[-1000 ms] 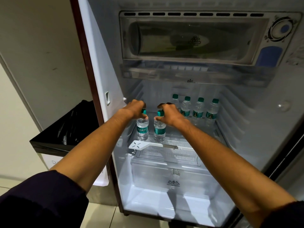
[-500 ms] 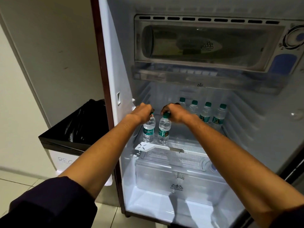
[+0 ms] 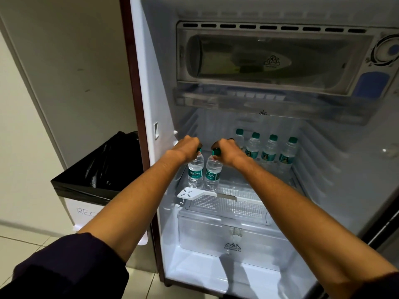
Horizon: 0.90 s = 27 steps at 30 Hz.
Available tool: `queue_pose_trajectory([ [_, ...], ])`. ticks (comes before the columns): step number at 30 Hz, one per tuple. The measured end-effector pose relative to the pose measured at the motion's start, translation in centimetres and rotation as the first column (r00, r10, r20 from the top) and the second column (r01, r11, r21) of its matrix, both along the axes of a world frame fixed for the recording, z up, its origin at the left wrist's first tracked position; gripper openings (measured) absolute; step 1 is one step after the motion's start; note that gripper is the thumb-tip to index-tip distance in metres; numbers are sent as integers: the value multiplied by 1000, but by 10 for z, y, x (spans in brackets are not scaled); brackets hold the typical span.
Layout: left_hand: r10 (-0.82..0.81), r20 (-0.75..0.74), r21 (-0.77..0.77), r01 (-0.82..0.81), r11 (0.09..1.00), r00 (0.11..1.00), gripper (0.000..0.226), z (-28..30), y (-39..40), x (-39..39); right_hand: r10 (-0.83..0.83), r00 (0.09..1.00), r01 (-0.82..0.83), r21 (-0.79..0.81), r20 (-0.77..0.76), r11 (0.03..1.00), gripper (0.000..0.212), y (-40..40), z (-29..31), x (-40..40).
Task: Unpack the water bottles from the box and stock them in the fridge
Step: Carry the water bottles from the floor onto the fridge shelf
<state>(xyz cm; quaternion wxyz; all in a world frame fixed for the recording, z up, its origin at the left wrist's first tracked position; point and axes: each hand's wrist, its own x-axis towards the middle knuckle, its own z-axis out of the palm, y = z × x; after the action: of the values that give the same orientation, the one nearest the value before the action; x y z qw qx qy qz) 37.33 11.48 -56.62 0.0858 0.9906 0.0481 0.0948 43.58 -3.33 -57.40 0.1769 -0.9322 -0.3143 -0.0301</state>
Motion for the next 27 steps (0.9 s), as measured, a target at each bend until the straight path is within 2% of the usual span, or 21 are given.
queue_pose_trajectory([
  [10,-36,-17,6,36,999,999,16,8,-1,-3,92,996,-91,-60,17,994,42,-3,1,5],
  [27,-20,-49,-21,19,1000,999,22,12,-7,-3,102,994,-100,-66,29,993,38,-8,-4,6],
])
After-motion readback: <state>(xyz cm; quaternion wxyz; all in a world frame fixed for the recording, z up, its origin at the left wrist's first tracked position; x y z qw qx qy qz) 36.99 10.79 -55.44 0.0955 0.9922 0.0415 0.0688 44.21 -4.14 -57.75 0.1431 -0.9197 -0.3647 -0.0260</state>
